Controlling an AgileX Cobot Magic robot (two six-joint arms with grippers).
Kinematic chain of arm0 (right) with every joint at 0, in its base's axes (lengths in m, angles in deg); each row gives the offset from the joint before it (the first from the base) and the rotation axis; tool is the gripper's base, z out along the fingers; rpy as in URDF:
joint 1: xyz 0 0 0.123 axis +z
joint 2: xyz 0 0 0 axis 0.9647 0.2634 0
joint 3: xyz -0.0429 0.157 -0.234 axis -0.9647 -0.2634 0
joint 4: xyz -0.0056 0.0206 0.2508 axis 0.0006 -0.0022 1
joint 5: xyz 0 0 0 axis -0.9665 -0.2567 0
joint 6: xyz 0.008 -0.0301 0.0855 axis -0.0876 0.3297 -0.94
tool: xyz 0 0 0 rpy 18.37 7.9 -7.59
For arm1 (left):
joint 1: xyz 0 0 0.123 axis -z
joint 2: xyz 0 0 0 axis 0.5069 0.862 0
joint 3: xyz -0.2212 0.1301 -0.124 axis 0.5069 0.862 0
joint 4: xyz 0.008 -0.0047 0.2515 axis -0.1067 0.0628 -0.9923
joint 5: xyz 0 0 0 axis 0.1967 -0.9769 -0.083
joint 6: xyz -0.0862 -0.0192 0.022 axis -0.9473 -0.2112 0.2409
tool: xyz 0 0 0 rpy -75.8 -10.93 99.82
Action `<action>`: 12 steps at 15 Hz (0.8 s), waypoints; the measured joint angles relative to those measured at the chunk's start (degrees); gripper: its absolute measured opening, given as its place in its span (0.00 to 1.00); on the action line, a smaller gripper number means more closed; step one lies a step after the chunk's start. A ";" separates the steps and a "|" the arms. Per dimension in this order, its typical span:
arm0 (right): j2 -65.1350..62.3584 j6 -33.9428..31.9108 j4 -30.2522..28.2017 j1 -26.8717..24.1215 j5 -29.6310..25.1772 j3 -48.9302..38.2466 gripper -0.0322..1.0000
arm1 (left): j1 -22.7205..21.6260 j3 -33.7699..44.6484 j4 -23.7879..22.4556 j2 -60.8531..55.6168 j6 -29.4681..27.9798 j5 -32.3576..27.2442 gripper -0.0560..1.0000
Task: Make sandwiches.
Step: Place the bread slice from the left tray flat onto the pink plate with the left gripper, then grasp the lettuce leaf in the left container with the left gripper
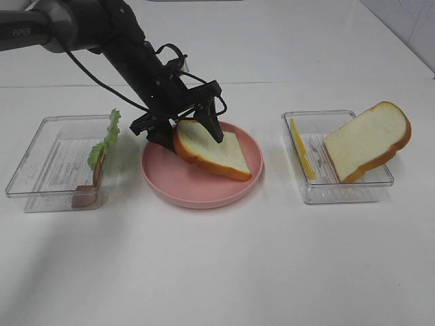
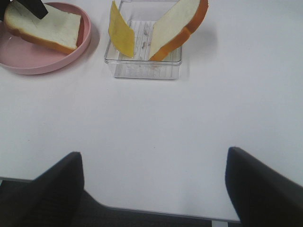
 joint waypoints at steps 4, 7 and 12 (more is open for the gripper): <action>0.00 0.00 0.00 0.00 0.00 0.00 0.81 | 0.00 0.00 -4.53 -1.95 -1.03 -1.49 0.71; 0.00 0.00 0.00 0.00 0.00 0.00 0.81 | 0.00 0.00 -10.08 -5.50 -3.27 -1.83 0.74; 0.00 0.00 0.00 0.00 0.00 0.00 0.81 | 0.00 0.00 -19.60 -13.46 -5.21 -2.06 0.78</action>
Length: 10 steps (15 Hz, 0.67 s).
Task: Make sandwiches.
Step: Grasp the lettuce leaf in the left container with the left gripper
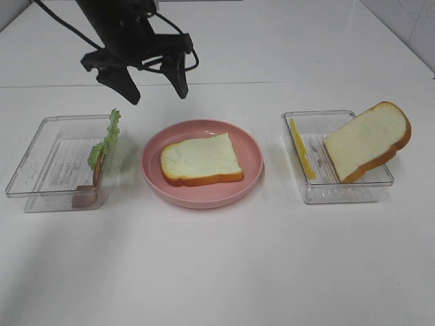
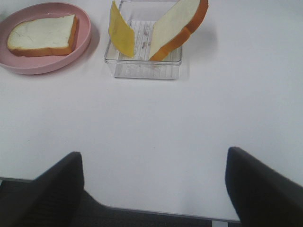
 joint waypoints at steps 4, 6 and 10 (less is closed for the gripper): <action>0.00 0.00 0.00 0.00 0.00 0.00 0.81 | -1.83 0.17 -5.96 -6.42 -0.23 -0.06 0.78; 0.00 0.00 0.00 0.00 0.00 0.00 0.81 | -4.24 2.06 -7.96 -6.99 -0.23 -0.06 0.78; 0.00 0.00 0.00 0.00 0.00 0.00 0.81 | -5.39 2.98 -10.60 -3.50 0.11 -0.23 0.78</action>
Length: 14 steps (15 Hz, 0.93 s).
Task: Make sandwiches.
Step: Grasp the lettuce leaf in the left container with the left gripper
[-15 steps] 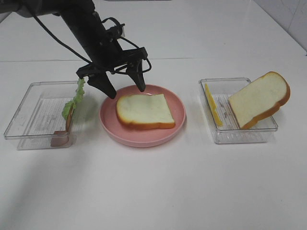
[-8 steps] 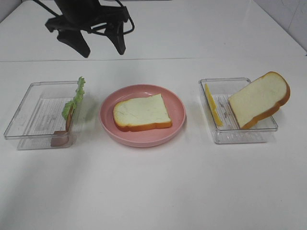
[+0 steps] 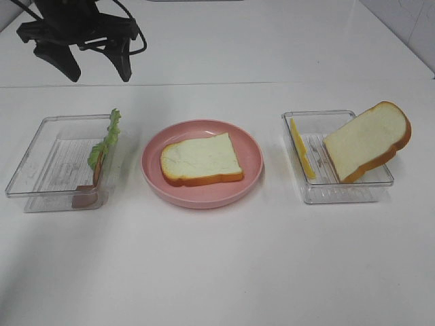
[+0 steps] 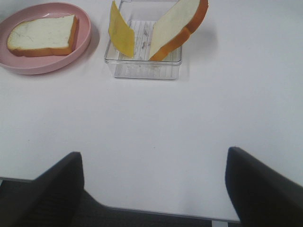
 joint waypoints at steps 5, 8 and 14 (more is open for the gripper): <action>0.00 0.00 0.00 0.00 0.00 0.00 0.81 | 0.00 0.29 -0.06 5.33 0.11 -0.06 0.78; 0.00 0.00 0.00 0.00 0.00 0.00 0.81 | 0.00 0.29 -0.06 6.59 0.11 -0.06 0.78; 0.00 0.00 0.00 0.00 0.00 0.00 0.81 | 0.00 0.29 -0.29 9.63 0.29 -0.06 0.70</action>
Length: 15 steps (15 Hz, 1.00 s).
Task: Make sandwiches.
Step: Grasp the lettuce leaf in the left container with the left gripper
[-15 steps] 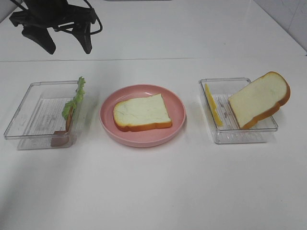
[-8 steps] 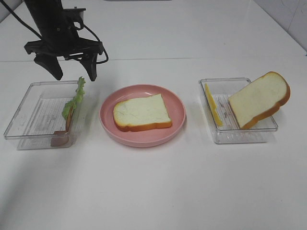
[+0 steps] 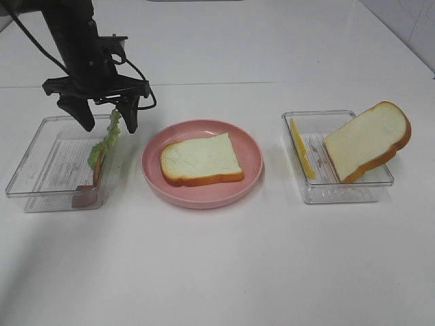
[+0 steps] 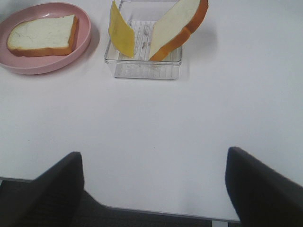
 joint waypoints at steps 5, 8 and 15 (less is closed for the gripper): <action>0.00 0.00 0.00 0.00 0.00 0.00 0.81 | 0.00 0.00 -1.83 0.29 0.06 0.00 0.50; 0.00 0.00 0.00 0.00 0.00 0.00 0.81 | 0.00 0.00 -2.23 0.29 0.40 0.00 0.28; 0.00 0.00 0.00 0.00 0.00 0.00 0.81 | 0.00 0.00 -2.12 0.29 2.52 0.00 0.05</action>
